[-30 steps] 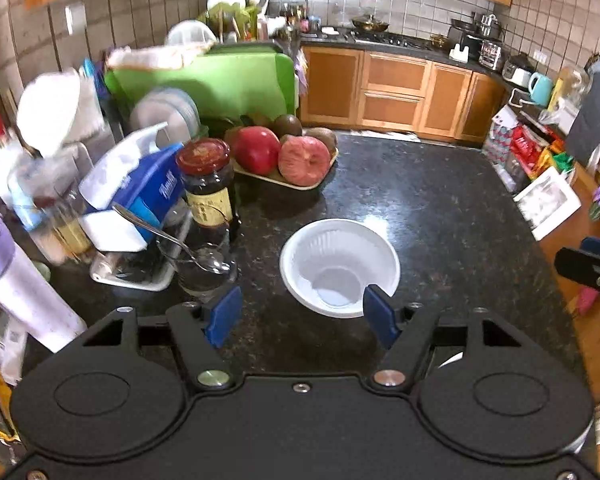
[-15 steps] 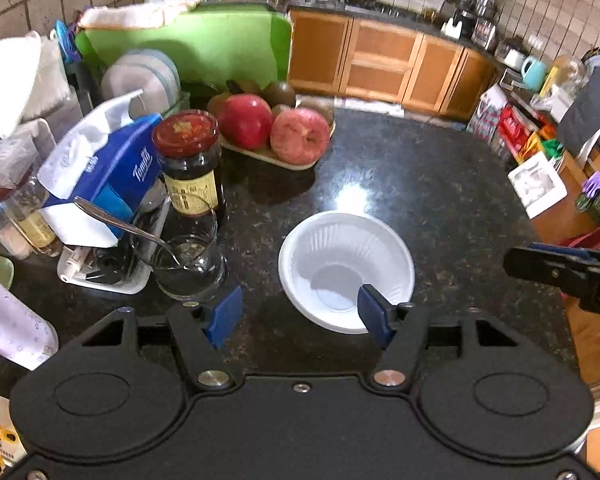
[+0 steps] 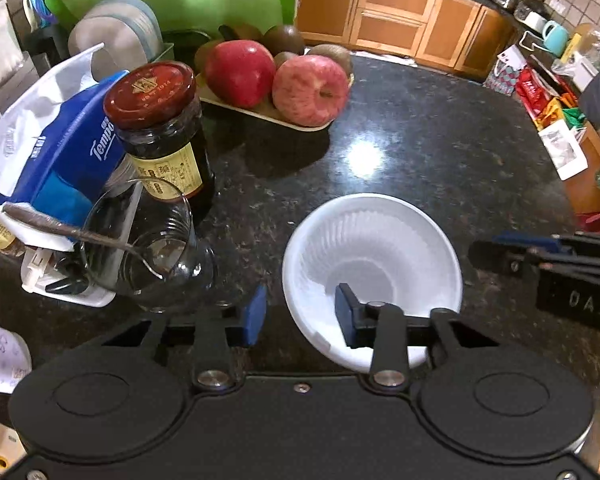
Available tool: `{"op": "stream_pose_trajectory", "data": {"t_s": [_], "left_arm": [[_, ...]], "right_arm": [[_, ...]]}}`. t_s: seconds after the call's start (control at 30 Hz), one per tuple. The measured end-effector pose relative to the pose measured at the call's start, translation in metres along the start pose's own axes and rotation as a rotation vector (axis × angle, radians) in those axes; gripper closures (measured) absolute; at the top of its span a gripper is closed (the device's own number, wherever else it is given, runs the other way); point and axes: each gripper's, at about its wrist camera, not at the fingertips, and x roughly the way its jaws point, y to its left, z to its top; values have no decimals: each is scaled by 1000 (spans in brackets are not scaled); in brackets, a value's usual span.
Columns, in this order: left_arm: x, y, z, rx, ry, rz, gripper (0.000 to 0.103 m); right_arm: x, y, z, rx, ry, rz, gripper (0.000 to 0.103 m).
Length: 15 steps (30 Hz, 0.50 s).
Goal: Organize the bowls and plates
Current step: 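Close the left gripper on the white bowl rim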
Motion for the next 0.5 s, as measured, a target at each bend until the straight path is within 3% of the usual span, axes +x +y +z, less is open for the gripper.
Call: {"op": "stream_pose_trajectory", "data": {"t_s": [0.5], "left_arm": [[27,-4,8,14,64,3,73]], "right_arm": [[34,-3,2,-11,63,4,86]]}}
